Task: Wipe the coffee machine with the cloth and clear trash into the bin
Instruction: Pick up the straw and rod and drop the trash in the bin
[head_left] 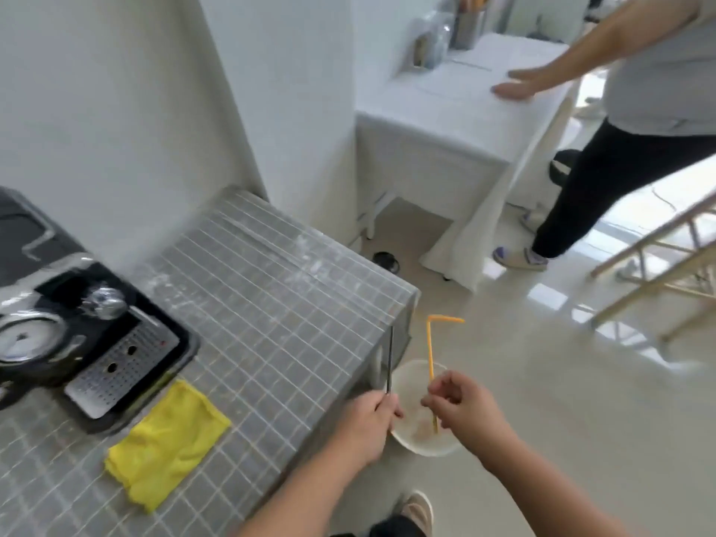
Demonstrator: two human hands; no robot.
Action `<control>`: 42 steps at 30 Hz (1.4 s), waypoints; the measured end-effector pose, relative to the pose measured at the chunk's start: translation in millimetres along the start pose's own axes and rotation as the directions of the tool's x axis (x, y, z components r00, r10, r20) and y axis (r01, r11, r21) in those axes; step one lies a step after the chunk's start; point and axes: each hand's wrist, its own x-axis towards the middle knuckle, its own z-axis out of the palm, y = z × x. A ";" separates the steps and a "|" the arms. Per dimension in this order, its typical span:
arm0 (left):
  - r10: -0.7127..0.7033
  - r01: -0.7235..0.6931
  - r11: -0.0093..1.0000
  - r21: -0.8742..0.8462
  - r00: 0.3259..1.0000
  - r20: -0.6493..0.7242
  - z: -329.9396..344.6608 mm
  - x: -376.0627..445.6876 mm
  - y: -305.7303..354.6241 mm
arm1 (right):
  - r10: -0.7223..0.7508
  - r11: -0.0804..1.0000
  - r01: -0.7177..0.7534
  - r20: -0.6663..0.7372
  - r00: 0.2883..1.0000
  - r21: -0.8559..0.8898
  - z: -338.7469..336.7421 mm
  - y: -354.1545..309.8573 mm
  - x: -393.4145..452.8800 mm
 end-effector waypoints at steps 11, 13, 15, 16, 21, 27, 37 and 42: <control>-0.152 0.134 0.975 0.177 0.984 0.097 103.5 106.9 -5.7 | 0.457 0.878 -0.447 -0.018 0.890 0.169 -42.2 118.1 61.6; -0.214 0.194 0.960 0.203 0.973 0.081 115.6 132.8 -26.0 | 0.527 0.831 -0.515 0.000 0.850 0.209 -34.3 146.4 81.4; -0.277 0.252 0.937 0.241 0.958 0.073 127.0 157.0 -46.4 | 0.578 0.795 -0.565 0.005 0.816 0.223 -25.0 174.1 102.0; -0.300 0.273 0.926 0.259 0.951 0.070 132.0 168.6 -55.2 | 0.595 0.783 -0.580 0.004 0.804 0.223 -19.5 186.8 112.9; -0.359 0.316 0.897 0.308 0.929 0.091 159.8 242.0 -94.8 | 0.598 0.776 -0.583 0.012 0.801 0.241 8.2 249.2 178.1; -0.348 0.245 0.829 0.502 0.929 0.122 176.4 330.4 -147.2 | 0.591 0.786 -0.586 0.040 0.806 0.195 18.2 317.8 250.4; -0.428 0.357 0.788 0.502 0.903 0.030 172.8 403.7 -223.8 | 0.557 0.827 -0.488 -0.284 0.781 0.280 -43.3 440.2 334.9; -0.339 0.258 0.804 0.536 0.939 0.056 181.0 434.2 -240.3 | 0.543 0.840 -0.496 -0.298 0.785 0.222 -49.8 490.6 368.5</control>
